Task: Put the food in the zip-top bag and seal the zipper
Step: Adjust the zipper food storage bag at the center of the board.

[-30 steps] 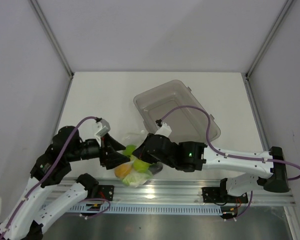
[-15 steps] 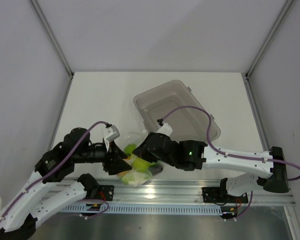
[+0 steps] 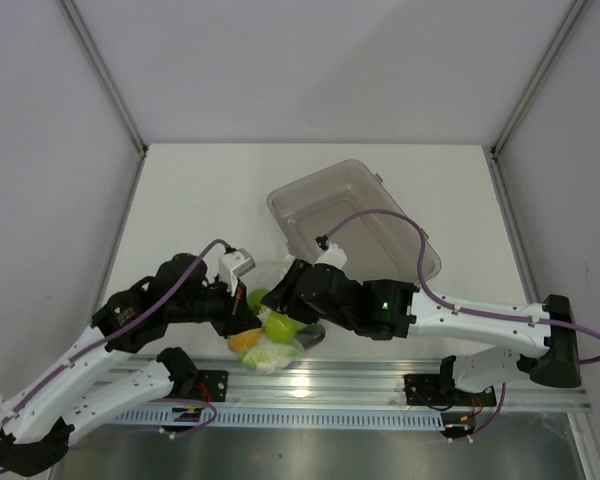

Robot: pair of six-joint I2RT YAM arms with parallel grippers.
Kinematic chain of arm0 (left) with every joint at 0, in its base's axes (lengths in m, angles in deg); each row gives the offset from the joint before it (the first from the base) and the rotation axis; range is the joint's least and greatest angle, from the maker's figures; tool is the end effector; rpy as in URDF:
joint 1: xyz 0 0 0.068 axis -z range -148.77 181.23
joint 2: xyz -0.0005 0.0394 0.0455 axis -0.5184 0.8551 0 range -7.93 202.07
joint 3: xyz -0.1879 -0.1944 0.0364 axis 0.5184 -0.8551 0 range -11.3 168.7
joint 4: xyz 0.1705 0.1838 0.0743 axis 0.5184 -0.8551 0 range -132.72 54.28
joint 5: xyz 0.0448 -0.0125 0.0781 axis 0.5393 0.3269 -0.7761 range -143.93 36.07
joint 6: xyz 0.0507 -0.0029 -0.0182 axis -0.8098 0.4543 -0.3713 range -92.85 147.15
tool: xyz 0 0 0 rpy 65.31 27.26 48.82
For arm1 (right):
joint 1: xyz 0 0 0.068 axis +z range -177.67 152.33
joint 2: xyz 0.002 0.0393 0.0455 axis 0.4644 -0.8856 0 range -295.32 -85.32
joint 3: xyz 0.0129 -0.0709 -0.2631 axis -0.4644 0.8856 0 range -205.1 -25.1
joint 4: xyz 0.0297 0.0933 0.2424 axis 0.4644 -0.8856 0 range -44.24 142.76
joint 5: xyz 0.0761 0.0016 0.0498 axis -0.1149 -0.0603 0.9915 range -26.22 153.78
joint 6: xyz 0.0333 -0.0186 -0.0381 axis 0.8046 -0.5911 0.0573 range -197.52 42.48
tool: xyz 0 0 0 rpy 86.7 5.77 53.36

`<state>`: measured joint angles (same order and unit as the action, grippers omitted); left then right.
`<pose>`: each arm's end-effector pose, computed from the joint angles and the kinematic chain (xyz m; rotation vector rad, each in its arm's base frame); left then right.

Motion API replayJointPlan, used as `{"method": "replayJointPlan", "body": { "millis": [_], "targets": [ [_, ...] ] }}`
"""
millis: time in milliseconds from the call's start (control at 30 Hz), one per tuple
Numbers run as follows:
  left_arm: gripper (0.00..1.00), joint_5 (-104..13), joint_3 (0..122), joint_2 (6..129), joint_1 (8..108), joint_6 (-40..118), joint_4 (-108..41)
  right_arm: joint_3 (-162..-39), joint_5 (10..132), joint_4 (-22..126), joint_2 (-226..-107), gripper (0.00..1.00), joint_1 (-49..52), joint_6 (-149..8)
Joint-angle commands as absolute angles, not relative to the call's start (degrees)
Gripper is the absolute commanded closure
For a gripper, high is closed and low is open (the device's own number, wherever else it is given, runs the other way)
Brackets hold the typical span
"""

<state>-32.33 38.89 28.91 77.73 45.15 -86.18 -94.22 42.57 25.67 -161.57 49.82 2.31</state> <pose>0.0722 -0.0951 0.3221 0.7972 2.2300 -1.0061 0.0768 0.2866 0.3387 0.2828 2.3602 1.1403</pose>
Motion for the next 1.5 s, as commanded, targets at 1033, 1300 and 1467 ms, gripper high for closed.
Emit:
{"method": "replayJointPlan", "body": {
  "millis": [1033, 1300, 1467],
  "targets": [
    [0.99, -30.1, 46.5, 25.6, 78.2, 41.4, -88.9, -86.4, 109.1, 57.1, -165.1, 0.04, 15.2, -63.8],
    [0.99, -29.3, 46.7, 25.7, 78.2, 41.2, -89.1, -88.4, 115.1, 63.7, -172.1, 0.06, 12.8, -65.4],
    [0.99, -29.1, 46.4, 26.3, 78.2, 41.1, -89.0, -94.2, 119.2, 62.1, -178.1, 0.09, 12.2, -67.3]
  ]
}}
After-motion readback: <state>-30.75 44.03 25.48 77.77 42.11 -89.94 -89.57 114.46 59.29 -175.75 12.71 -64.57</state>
